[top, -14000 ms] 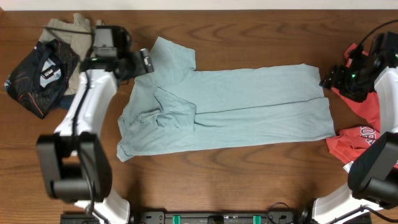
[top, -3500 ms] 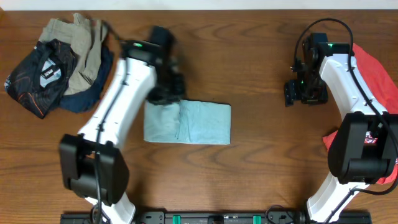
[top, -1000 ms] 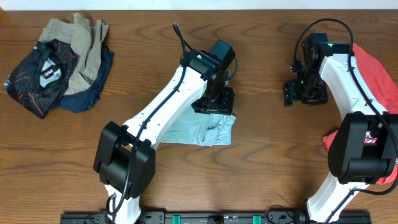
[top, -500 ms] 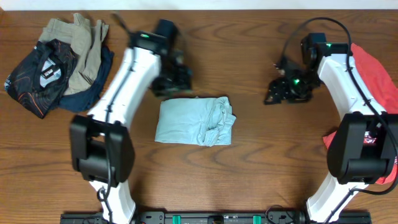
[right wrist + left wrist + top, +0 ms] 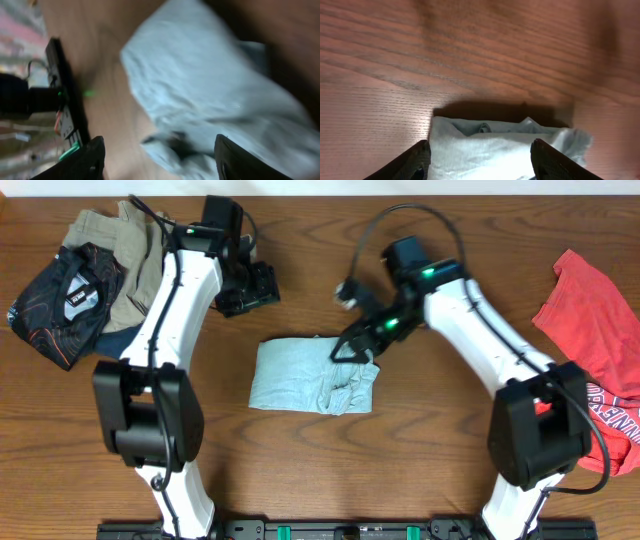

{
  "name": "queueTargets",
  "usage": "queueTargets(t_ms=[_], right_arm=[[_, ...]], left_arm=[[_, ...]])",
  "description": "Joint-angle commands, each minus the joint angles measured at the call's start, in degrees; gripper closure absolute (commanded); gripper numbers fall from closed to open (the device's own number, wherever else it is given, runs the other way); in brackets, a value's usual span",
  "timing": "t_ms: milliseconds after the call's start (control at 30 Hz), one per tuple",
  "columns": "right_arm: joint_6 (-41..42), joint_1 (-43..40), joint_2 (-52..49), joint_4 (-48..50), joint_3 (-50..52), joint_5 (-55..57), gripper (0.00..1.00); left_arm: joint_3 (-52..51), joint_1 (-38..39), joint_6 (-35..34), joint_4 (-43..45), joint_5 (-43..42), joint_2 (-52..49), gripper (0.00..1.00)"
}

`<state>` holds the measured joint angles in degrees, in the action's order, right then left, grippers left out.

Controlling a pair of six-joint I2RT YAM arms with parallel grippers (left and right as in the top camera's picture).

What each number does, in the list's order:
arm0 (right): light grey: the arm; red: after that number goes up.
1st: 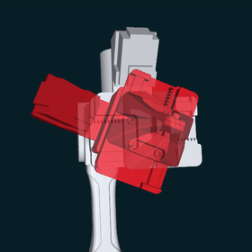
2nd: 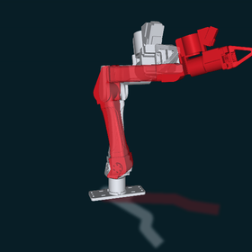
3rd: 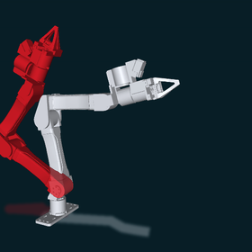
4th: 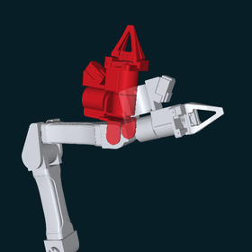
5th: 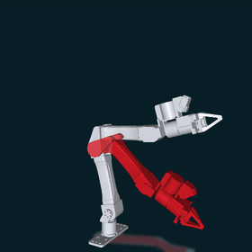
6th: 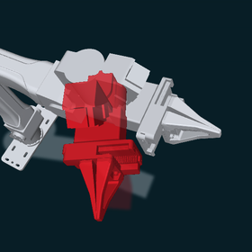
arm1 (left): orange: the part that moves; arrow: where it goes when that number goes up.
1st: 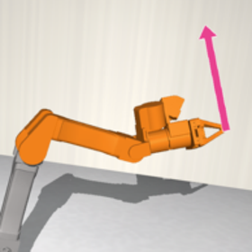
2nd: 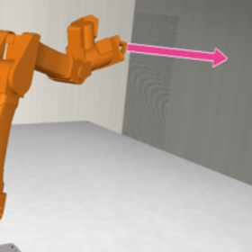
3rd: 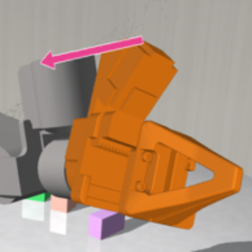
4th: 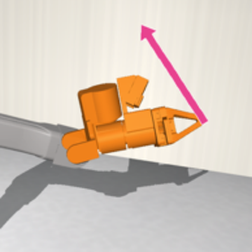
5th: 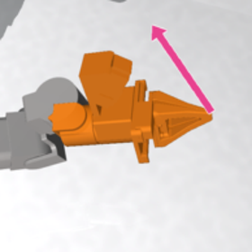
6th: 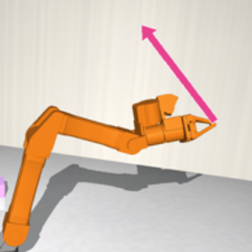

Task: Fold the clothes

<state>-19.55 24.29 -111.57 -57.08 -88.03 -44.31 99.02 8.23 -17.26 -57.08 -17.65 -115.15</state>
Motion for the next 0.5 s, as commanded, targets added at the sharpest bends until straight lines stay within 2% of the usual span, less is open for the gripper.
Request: queueTargets(t_ms=[0, 167, 467], right_arm=[[-1.3, 3.7, 0.8, 0.2, -0.7, -0.5, 0.31], [-1.3, 7.8, 0.0, -0.6, 0.1, 5.4, 0.31], [-1.3, 9.5, -4.0, -1.0, 5.8, 5.6, 0.32]], left_arm=[[-0.6, 0.4, 1.2, -0.2, 0.3, -4.4, 0.34], [-0.6, 1.7, 1.2, -1.1, 0.3, -9.0, 0.35], [-0.7, 3.4, 2.1, -3.7, 0.4, -13.0, 0.35]])
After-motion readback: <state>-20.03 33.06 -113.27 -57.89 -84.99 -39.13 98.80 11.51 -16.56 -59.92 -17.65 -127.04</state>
